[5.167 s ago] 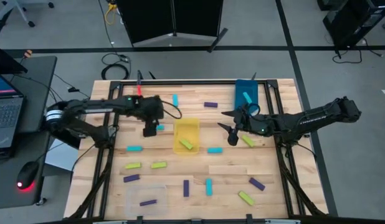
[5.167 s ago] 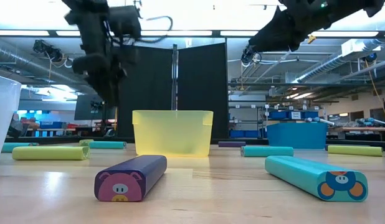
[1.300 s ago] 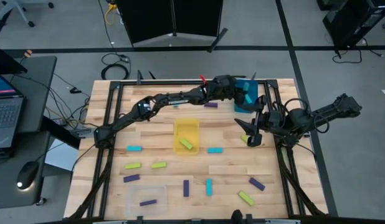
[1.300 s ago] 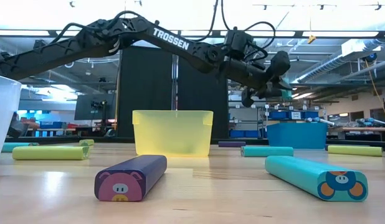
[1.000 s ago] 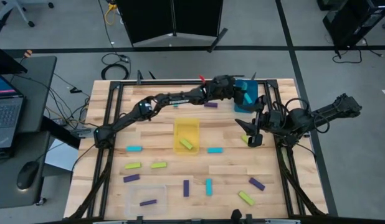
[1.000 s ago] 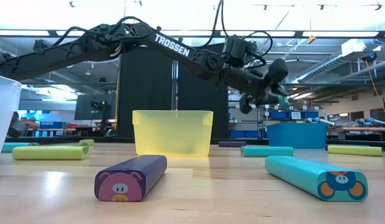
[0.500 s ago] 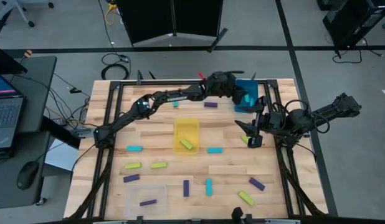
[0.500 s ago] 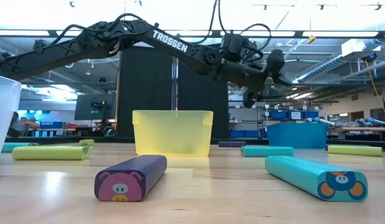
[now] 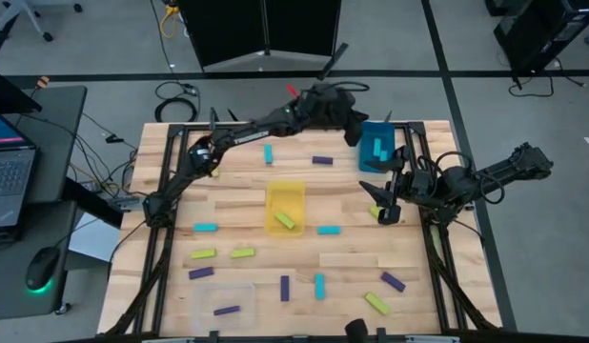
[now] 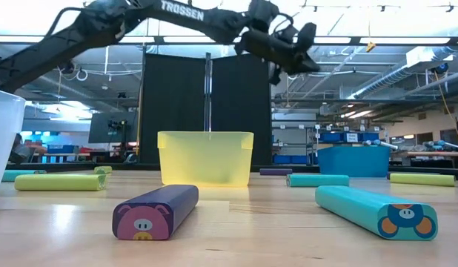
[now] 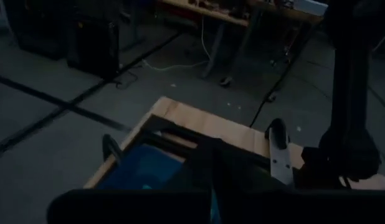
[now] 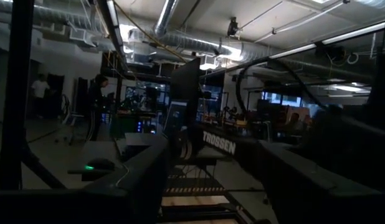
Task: Sort blocks
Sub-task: Put the purple block into the transparent bin
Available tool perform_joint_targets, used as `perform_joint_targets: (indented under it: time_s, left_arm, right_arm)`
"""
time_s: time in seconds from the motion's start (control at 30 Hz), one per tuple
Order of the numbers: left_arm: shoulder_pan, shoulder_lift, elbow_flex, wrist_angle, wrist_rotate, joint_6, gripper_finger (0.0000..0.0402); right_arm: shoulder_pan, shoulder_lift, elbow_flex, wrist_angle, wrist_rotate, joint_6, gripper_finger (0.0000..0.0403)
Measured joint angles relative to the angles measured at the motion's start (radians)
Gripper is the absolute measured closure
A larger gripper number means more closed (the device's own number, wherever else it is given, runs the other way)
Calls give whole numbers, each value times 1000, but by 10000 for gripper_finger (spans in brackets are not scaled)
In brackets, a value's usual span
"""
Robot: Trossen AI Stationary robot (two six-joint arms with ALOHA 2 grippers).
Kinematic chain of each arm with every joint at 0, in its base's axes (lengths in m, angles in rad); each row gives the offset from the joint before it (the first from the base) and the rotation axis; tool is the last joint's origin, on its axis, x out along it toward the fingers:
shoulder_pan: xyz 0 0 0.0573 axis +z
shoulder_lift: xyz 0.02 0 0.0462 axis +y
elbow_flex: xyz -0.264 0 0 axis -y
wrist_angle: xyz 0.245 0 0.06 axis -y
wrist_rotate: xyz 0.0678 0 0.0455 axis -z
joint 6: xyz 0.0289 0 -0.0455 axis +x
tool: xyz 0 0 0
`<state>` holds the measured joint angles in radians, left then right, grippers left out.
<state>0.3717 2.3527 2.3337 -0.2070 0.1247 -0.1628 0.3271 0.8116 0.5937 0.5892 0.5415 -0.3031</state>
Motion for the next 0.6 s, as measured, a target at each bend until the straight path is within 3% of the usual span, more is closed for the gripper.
perform_joint_targets:
  time_s: [0.13, 0.27, 0.37, 0.5, 0.6]
  left_arm:
    - [-6, -47, -7, -63, -27, 57, 396]
    - [-26, -149, -142, 0, -46, 98, 398]
    - [-42, -274, -344, 118, -53, 108, 399]
    - [-53, -486, -706, 323, -44, 102, 399]
    - [-70, -658, -974, 477, -45, 72, 400]
  right_arm:
    - [0, 0, 0, 0, 0, -1, 154]
    - [0, 0, 0, 0, -1, -4, 153]
    - [0, 0, 0, 0, -2, -11, 154]
    - [0, 0, 0, -4, -1, -11, 156]
    - [-15, 12, 0, -16, 71, 1, 156]
